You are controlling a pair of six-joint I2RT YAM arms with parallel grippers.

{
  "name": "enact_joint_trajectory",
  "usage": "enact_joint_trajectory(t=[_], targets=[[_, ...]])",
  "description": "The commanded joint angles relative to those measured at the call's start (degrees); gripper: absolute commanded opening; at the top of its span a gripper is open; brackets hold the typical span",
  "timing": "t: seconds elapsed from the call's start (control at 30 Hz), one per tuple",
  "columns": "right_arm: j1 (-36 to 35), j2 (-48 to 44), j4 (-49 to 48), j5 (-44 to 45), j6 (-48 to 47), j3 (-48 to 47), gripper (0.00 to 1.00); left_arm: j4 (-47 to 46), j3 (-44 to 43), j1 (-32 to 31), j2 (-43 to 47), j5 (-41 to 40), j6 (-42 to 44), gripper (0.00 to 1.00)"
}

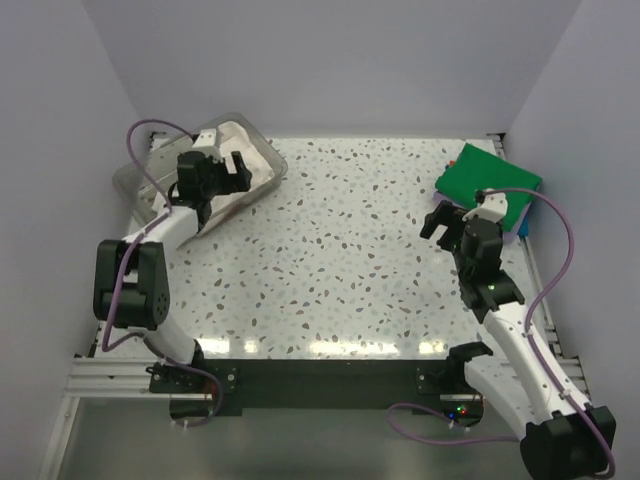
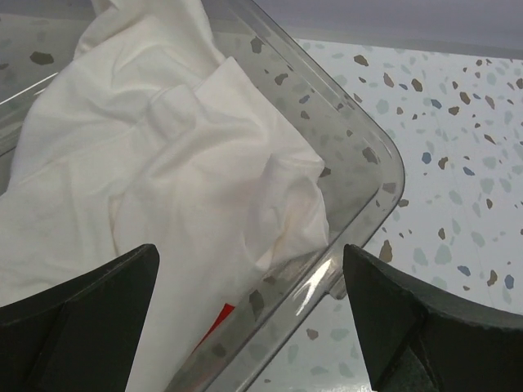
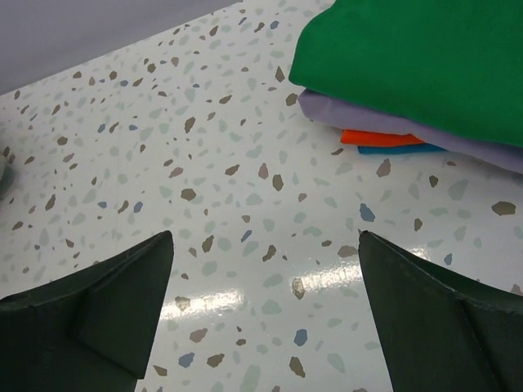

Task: Fold and stack the t-shirts
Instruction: Grab the tshirt from the pile

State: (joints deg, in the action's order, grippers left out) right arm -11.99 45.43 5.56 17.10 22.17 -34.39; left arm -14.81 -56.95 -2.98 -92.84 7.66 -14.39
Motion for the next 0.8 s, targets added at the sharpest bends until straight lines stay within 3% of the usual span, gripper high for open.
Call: enact_joint_trajectory(t=[0.0, 0.33, 0.6, 0.77], targets=[[-0.1, -1.6, -0.9, -1.5, 0.6, -1.6, 0.99, -0.7, -5.8, -0.9, -6.5, 1.0, 0.2, 1.00], [-0.1, -3.4, -0.3, -1.6, 0.9, -0.5, 0.99, 10.6, -21.6, -2.6, -21.1, -6.9, 2.8, 1.00], [-0.1, -2.1, -1.2, -2.2, 1.0, -0.3, 0.99, 19.1, -27.6, -3.1, -27.7, -11.9, 4.8, 1.00], [-0.1, -0.5, -2.4, -2.8, 1.0, -0.5, 0.99, 19.1, -28.4, -3.1, -29.1, -12.1, 4.8, 1.00]])
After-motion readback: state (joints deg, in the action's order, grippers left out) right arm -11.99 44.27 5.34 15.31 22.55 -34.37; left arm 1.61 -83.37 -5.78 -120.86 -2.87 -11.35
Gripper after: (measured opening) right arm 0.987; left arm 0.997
